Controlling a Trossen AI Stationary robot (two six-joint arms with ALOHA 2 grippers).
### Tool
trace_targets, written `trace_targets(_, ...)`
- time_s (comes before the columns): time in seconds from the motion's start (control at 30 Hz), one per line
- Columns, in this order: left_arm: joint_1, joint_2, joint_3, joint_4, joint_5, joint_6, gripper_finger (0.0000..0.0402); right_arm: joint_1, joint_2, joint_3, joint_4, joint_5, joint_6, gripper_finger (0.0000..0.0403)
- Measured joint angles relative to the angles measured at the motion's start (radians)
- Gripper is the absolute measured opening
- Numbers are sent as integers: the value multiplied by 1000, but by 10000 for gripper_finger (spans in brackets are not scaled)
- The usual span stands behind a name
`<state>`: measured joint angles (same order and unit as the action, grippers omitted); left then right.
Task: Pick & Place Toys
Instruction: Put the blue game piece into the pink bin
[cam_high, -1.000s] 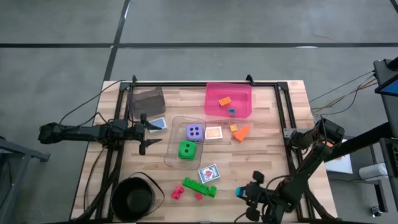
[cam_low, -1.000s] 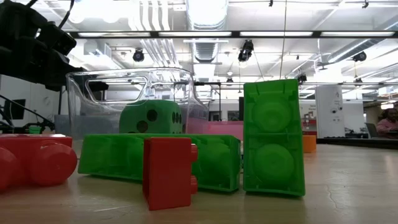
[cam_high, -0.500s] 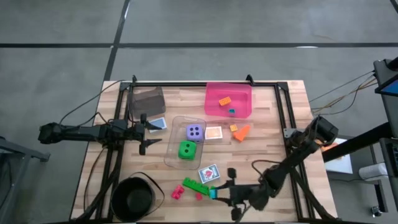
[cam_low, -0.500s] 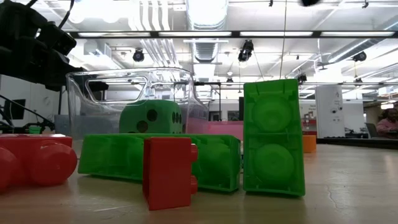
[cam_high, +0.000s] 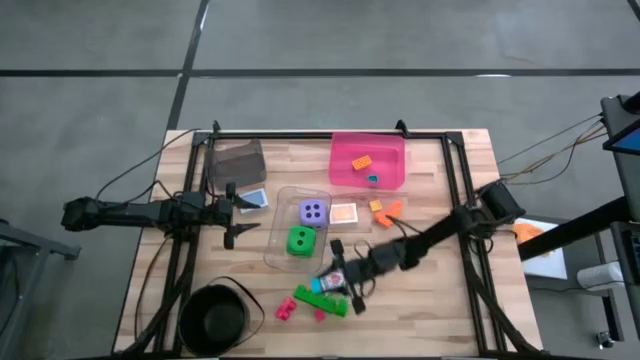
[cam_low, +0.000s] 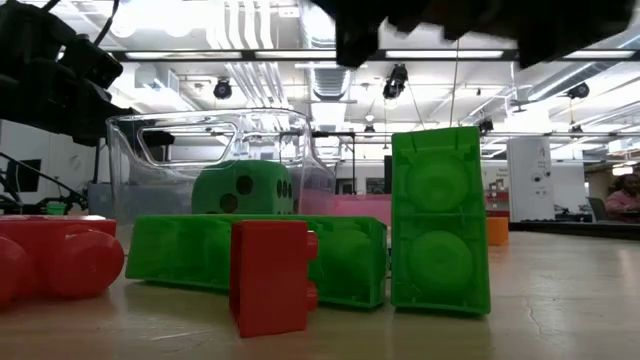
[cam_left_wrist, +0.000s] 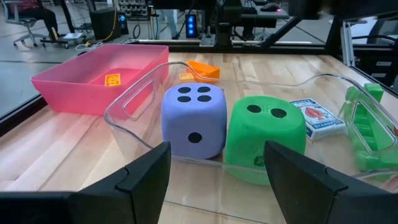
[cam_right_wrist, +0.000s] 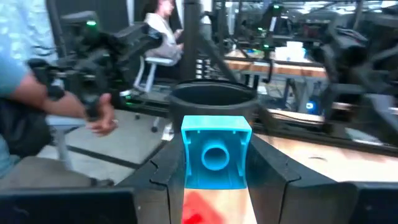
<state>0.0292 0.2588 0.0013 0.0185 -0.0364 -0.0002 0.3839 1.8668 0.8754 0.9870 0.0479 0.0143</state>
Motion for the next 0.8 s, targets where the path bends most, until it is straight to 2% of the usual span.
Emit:
trace_targets(0.37, 0, 0, 0, 0, 0, 0, 258, -286, -4, -7, 0, -143, 9, 122)
trace_targets(0.8, 0, 0, 0, 0, 0, 0, 258, -562, -6, -7, -4, -139, 55, 122)
